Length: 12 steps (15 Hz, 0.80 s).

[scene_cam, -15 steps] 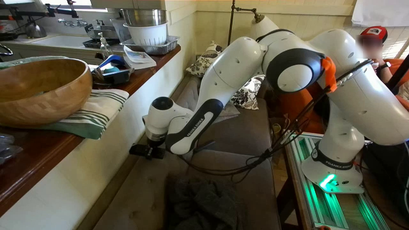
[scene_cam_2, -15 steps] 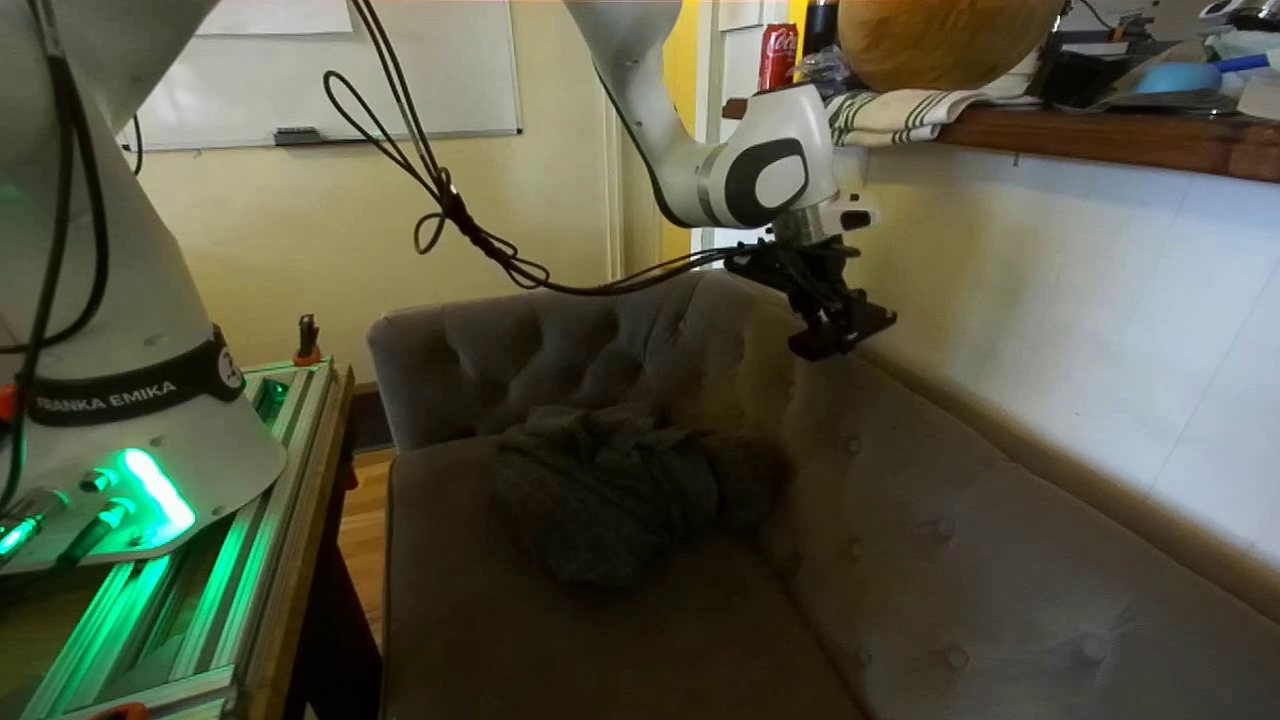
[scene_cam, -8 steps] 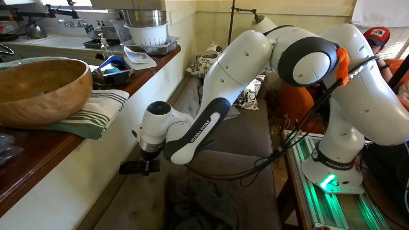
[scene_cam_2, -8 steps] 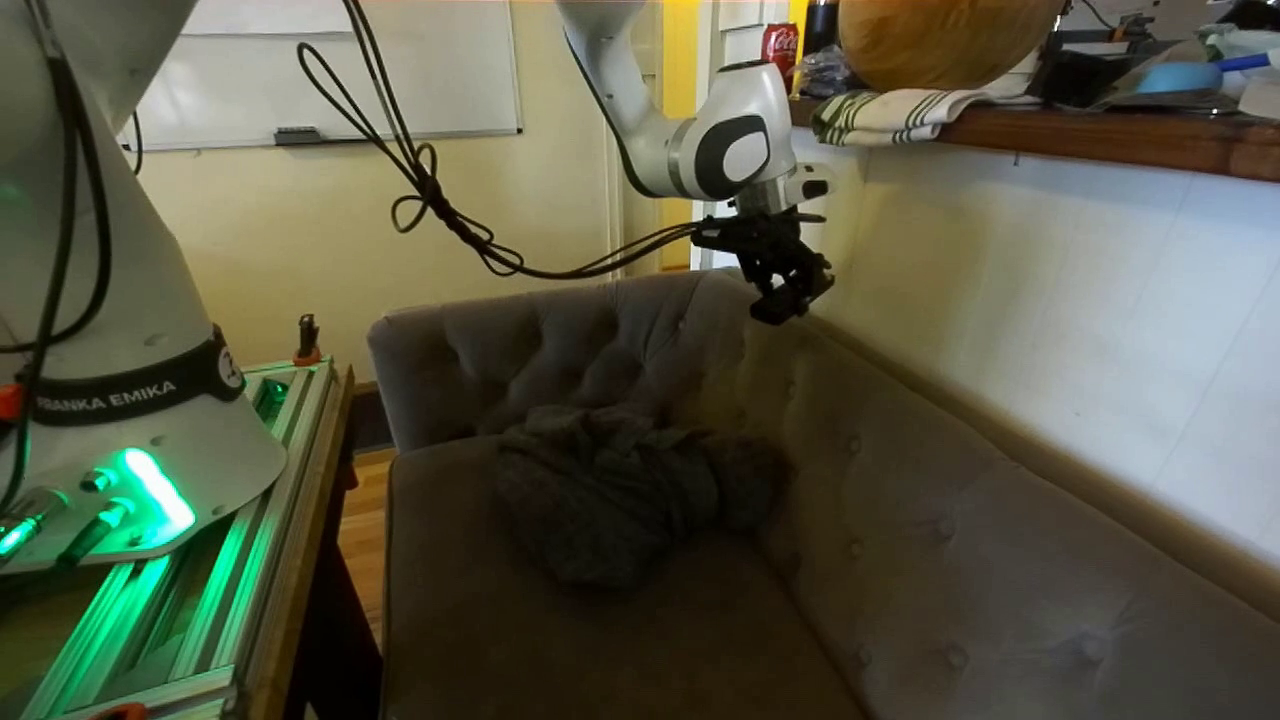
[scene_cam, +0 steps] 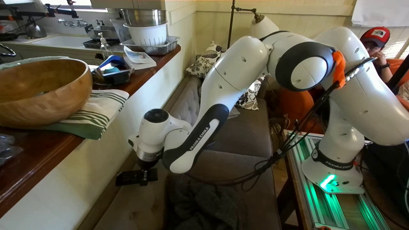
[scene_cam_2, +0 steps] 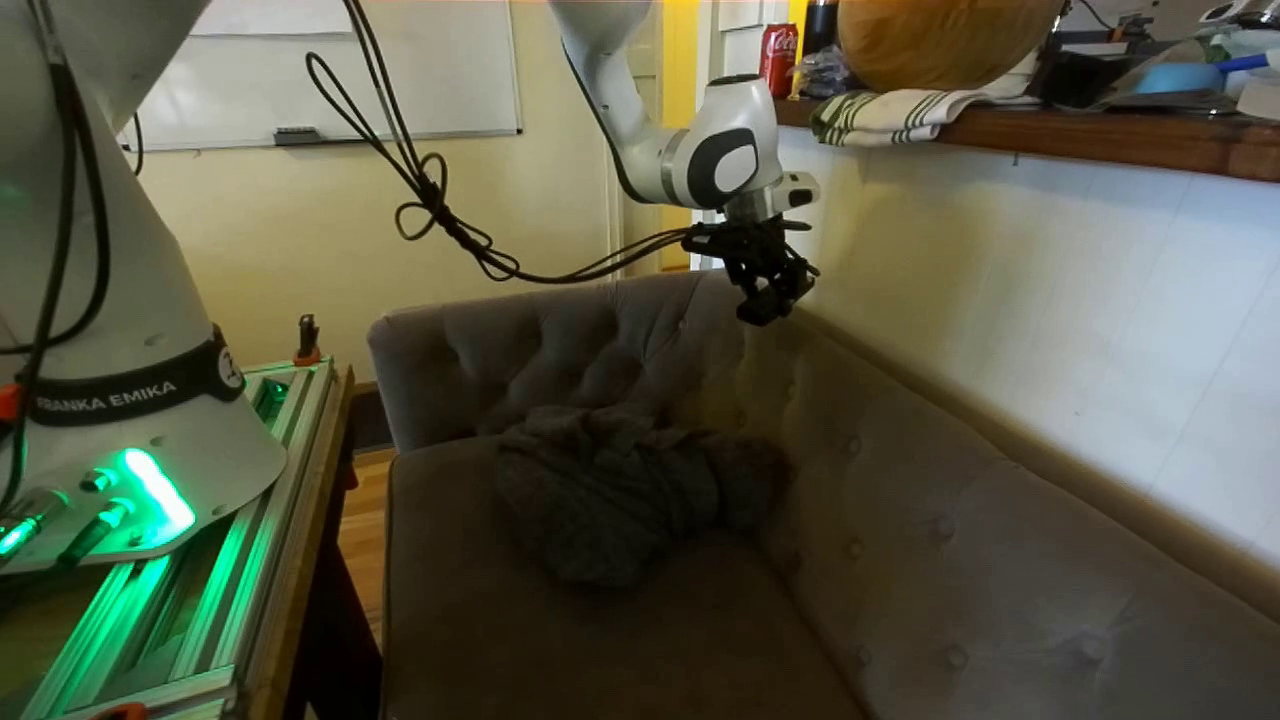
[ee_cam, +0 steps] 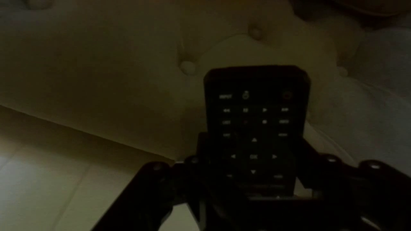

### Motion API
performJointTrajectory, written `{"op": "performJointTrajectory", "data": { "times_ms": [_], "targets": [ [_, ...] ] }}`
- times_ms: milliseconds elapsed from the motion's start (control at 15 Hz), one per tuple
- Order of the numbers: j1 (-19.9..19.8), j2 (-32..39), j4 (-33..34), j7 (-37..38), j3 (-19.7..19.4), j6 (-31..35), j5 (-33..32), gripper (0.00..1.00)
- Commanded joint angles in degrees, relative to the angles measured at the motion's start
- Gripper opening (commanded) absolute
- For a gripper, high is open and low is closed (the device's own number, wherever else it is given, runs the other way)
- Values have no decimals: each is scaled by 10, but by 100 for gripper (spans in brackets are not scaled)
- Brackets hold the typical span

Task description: Remove the remote control from the backrest of the sofa.

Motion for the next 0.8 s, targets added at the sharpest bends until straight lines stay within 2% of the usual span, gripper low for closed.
{"op": "performJointTrajectory", "data": {
  "times_ms": [0,133,333,400,533,600,733],
  "targets": [
    [23,48,71,-26,33,-3,-9,37],
    [40,69,101,-38,54,-7,-9,37],
    [78,91,155,-56,60,-32,-23,37],
    [82,101,184,-73,68,-54,-26,37],
    [65,116,227,-130,115,-121,-13,37],
    [81,90,167,-82,84,-74,-14,62],
    [78,99,198,-107,101,-108,-12,62]
  ]
}}
